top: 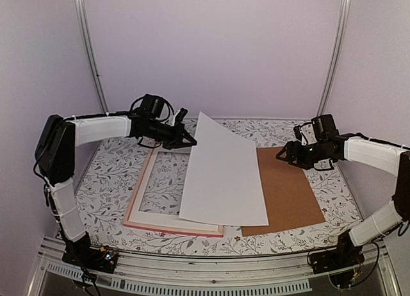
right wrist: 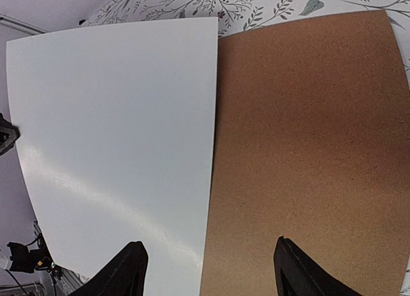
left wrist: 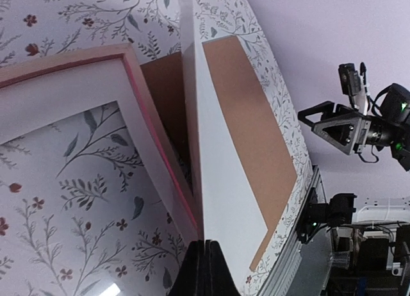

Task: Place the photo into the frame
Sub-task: Place the photo on the mat board, then adjust the frame body at the center of the board.

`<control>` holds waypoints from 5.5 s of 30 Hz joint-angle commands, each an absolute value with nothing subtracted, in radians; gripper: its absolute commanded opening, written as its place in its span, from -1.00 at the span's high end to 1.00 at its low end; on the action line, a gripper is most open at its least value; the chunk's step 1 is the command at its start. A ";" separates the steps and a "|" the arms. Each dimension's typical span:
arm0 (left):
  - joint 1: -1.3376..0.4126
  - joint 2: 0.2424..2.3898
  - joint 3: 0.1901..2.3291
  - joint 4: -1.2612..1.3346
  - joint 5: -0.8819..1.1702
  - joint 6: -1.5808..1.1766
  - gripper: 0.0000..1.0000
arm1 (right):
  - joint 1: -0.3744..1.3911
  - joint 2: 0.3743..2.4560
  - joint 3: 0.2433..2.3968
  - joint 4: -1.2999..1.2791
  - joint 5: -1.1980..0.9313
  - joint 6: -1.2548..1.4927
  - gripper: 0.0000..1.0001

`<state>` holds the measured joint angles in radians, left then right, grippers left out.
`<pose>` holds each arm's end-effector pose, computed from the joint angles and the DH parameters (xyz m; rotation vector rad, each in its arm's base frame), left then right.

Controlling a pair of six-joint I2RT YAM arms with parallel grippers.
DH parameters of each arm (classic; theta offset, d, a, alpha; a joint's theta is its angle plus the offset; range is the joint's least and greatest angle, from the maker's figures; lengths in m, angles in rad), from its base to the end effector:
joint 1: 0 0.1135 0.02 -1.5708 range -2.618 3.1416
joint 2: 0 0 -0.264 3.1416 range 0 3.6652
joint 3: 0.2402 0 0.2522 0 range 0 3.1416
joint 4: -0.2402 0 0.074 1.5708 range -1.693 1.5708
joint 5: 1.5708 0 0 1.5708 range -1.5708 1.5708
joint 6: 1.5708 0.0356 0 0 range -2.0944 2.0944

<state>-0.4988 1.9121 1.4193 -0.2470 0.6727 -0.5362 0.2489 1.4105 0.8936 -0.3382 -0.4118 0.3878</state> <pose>0.3650 -0.2241 0.2306 0.3305 2.4447 -1.2730 0.2780 0.0854 0.2248 -0.0211 2.4837 0.7810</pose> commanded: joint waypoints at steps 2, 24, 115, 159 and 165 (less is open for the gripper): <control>-0.414 1.867 1.432 -0.563 0.624 -0.314 1.00 | 0.255 1.444 0.896 -0.362 -0.378 0.358 -0.42; -0.215 1.976 1.581 -0.877 0.386 -0.043 1.00 | 0.255 1.540 0.911 -0.339 -0.383 0.329 -0.42; -0.195 1.967 1.518 -0.801 0.243 -0.181 0.18 | 0.255 1.588 0.869 -0.293 -0.395 0.353 -0.42; -1.086 2.283 1.828 -0.519 0.023 -0.634 -0.96 | 0.031 1.499 0.727 -0.341 -0.178 0.342 -0.98; -1.081 2.308 1.819 -0.529 -0.055 -0.625 -0.96 | 0.031 1.493 0.719 -0.341 -0.182 0.341 -0.98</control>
<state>-1.0882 2.2887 1.8038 -0.5362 0.0135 -0.6159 0.0322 1.5101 0.7319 -0.3645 -0.1577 0.3298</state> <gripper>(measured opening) 0.979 0.989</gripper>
